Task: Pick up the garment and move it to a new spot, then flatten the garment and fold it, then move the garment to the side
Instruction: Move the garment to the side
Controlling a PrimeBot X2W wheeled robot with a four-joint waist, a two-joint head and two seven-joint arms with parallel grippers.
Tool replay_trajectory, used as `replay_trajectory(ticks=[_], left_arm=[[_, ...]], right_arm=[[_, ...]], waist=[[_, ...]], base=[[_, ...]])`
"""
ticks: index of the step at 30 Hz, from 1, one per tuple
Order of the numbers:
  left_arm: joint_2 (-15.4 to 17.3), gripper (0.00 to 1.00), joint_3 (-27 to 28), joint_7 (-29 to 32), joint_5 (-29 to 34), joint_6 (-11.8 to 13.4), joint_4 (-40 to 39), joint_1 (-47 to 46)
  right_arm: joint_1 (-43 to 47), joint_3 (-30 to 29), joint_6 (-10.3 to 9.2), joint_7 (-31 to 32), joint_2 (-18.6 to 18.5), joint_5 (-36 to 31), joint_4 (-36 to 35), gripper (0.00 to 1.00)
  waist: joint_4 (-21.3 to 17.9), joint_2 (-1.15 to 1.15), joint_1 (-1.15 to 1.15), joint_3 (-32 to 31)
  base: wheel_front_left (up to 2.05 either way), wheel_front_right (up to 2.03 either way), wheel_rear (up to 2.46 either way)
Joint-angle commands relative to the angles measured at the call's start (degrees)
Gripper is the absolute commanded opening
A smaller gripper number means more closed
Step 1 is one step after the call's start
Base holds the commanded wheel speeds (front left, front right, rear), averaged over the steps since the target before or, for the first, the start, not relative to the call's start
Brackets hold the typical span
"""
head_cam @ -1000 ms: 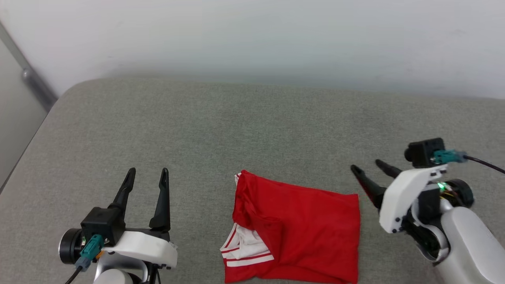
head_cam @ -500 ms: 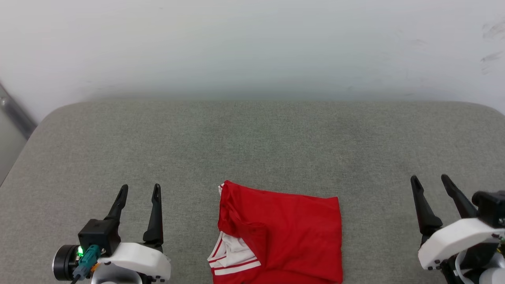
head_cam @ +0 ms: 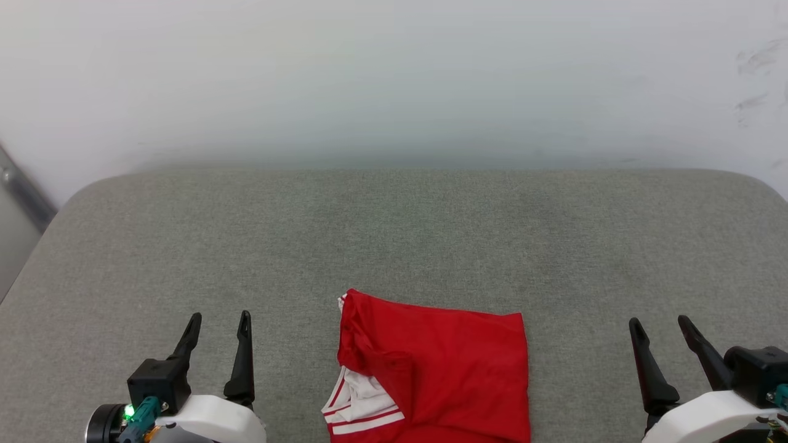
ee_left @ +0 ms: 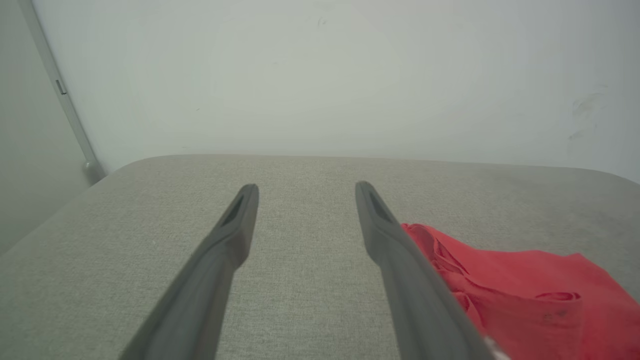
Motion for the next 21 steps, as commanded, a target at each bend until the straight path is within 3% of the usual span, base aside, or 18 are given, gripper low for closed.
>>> replay_trajectory(ticks=[1, 11, 15, 21], left_arm=[[0.0, 1.00, 0.2, -0.1, 0.0, 0.2, 0.1, 0.6], [0.2, 1.00, 0.5, -0.4, -0.4, 0.4, 0.5, -0.8], [0.0, 1.00, 1.1, -0.6, -0.3, 0.3, -0.3, -1.5], [-1.1, 1.00, 1.7, -0.9, 0.4, 0.1, -1.3, -2.8]], right_arm=[[0.8, 0.1, -0.02, 0.2, 0.3, -0.3, -0.5, 1.00], [1.0, -2.7, -0.02, 4.2, 1.2, 2.8, -0.9, 1.00], [-1.6, -6.4, -0.02, 10.5, 1.2, 9.0, 3.0, 1.00], [-6.6, -9.7, -0.02, 21.7, -2.3, 17.2, 13.7, 1.00]], waist=[[-0.1, 0.00, 0.01, 0.0], [-0.3, 0.00, 0.01, 0.3], [0.3, 0.00, 0.01, 1.1], [3.1, 0.00, 0.01, 2.4]], base=[[0.00, 0.00, 0.00], [0.00, 0.00, 0.00], [0.00, 0.00, 0.00], [0.00, 0.00, 0.00]])
